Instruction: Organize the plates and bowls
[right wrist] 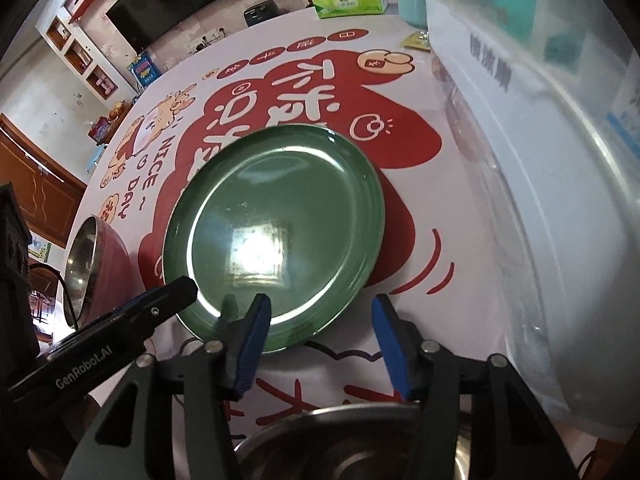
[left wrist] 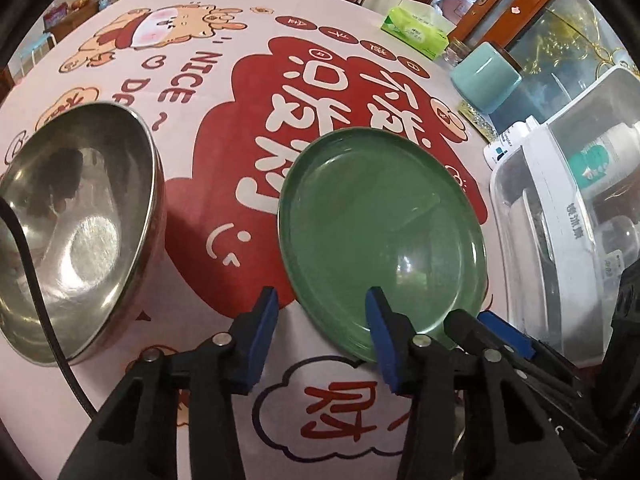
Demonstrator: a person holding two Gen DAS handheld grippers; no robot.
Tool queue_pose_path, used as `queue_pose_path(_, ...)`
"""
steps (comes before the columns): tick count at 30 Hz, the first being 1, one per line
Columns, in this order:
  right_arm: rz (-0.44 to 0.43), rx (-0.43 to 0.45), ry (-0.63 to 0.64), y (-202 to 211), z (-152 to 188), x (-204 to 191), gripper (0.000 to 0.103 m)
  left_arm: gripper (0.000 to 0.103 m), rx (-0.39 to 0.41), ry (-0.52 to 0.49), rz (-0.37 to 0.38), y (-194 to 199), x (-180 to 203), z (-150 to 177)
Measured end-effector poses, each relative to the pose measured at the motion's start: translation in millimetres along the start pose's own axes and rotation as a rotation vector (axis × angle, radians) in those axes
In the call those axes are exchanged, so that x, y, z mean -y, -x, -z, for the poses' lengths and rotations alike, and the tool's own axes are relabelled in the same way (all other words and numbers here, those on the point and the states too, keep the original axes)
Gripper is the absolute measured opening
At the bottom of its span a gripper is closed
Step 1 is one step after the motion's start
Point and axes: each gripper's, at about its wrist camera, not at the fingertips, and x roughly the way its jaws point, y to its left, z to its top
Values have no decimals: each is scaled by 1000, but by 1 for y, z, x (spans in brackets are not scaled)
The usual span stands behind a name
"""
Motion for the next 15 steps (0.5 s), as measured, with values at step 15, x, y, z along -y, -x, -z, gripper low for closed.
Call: queue_pose_path(15,-10,22,29,-10,1,2,30,36,32,-97,-53,-12,8,-2)
